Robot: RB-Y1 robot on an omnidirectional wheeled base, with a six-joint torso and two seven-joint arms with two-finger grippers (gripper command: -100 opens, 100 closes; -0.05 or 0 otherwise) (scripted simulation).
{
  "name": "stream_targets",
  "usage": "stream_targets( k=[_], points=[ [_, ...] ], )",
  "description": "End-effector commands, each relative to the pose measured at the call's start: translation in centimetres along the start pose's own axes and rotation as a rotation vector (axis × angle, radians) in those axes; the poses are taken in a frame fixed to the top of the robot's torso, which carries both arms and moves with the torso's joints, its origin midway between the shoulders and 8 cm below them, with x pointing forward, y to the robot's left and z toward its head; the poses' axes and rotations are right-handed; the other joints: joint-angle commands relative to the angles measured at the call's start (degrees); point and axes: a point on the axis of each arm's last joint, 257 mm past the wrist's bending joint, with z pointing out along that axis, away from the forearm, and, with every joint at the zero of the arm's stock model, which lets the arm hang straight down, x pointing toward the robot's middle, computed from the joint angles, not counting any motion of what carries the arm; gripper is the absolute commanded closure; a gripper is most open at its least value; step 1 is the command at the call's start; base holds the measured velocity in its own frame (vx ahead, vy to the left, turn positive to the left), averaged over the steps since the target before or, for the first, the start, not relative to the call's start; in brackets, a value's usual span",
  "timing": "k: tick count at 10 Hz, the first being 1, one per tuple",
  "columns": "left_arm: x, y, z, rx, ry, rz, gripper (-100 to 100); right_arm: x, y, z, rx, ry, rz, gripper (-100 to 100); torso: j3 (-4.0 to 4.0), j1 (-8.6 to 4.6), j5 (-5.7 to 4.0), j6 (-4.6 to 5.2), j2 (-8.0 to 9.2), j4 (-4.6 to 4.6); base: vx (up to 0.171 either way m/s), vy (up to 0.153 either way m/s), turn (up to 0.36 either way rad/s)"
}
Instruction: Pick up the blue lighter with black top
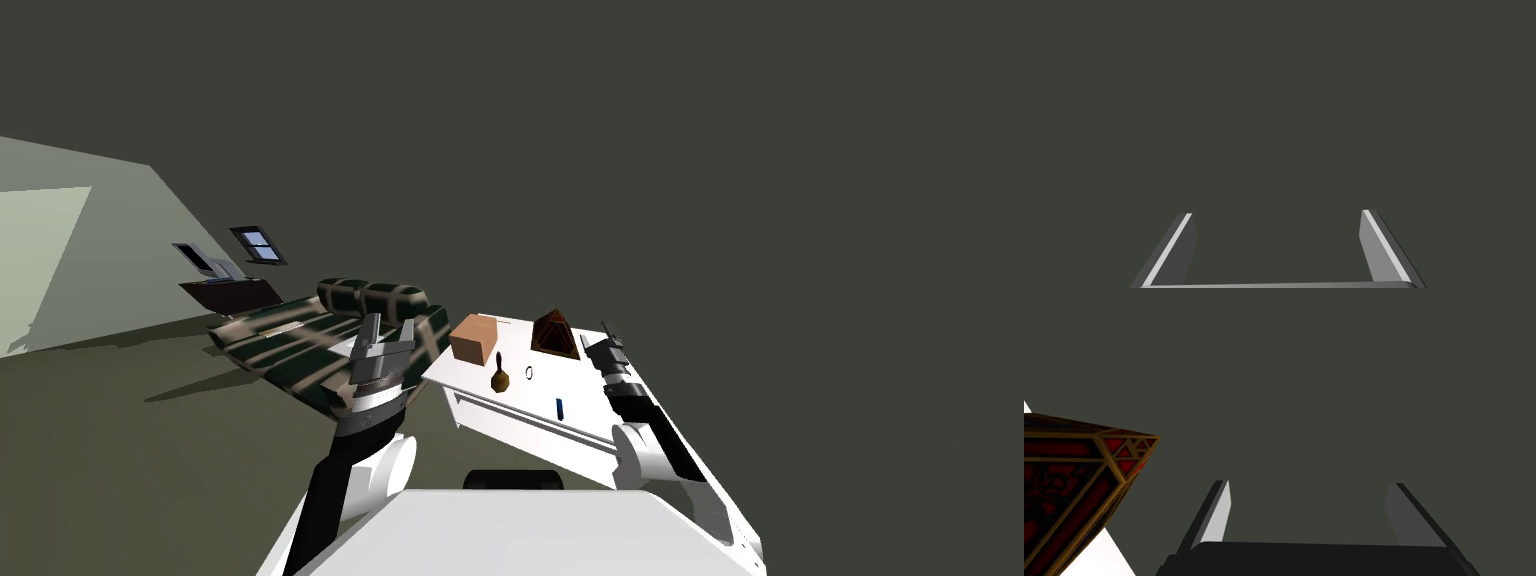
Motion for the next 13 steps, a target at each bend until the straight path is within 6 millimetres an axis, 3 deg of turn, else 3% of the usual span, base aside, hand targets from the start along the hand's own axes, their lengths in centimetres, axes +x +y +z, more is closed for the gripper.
stream_targets(
  k=[1, 4, 5, 10, 13],
  points=[
    [0.0, 0.0, 0.0, 0.000, 0.000, 0.000, 0, -1.1, -1.3, 0.5, 0.039, -0.018, 0.025, -100, 0.00, 0.00, 0.00, 0.00, 0.00, 0.00, 0.009, 0.037, 0.007],
    [0.0, 0.0, 0.0, 0.000, 0.000, 0.000, 0, -4.0, -5.0, 0.8, 0.147, -0.085, 0.115, -100, -0.01, -0.05, 0.00, 0.01, -0.01, 0.00, 0.011, 0.039, 0.020],
    [0.0, 0.0, 0.0, 0.000, 0.000, 0.000, 0, -4.1, -5.4, 0.7, 0.159, -0.091, 0.121, -100, -0.01, -0.02, 0.00, 0.00, -0.02, 0.00, 0.010, 0.038, 0.012],
    [0.0, 0.0, 0.0, 0.000, 0.000, 0.000, 0, -8.5, -10.6, 0.6, 0.309, -0.215, 0.266, -100, 0.00, -0.01, 0.01, 0.01, 0.00, 0.00, 0.008, 0.043, 0.020],
    [0.0, 0.0, 0.0, 0.000, 0.000, 0.000, 0, -10.6, -13.6, -0.4, 0.392, -0.291, 0.328, -100, 0.00, -0.01, 0.00, 0.00, 0.00, 0.00, 0.008, 0.040, 0.017]
  ],
)
